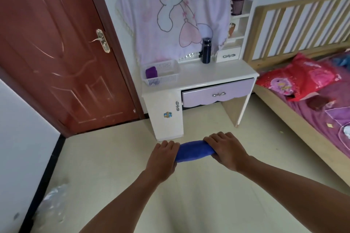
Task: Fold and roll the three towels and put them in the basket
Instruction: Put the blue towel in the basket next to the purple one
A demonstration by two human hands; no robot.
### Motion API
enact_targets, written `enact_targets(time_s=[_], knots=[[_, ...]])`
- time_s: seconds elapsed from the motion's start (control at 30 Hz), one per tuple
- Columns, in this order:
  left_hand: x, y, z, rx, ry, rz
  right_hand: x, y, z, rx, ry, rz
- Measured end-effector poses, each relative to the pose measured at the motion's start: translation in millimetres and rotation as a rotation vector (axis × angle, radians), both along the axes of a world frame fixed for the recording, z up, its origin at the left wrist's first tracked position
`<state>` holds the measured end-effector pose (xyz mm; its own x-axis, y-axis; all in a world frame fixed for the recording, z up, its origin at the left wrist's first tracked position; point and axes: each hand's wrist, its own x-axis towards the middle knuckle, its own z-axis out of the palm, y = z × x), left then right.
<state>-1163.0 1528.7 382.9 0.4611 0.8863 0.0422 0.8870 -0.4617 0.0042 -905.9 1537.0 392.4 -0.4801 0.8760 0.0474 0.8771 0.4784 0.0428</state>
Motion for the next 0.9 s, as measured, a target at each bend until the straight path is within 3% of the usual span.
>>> enact_targets(time_s=[0.37, 0.53, 0.7, 0.9], knots=[[-10.0, 223.7, -11.9, -0.024, -0.035, 0.061, -8.5, 243.4, -14.9, -0.004, 0.093, 0.068], [-13.9, 341.5, -10.4, -0.105, -0.222, 0.199, -17.4, 390.5, -16.2, -0.172, 0.179, 0.109], [-29.9, 422.8, -2.6, -0.342, -0.569, 0.442, -42.0, 507.6, 9.6, -0.497, 0.428, 0.007], [-65.0, 528.0, -5.3, -0.429, -0.857, 0.616, -89.6, 632.9, 21.0, -0.777, 0.858, -0.212]])
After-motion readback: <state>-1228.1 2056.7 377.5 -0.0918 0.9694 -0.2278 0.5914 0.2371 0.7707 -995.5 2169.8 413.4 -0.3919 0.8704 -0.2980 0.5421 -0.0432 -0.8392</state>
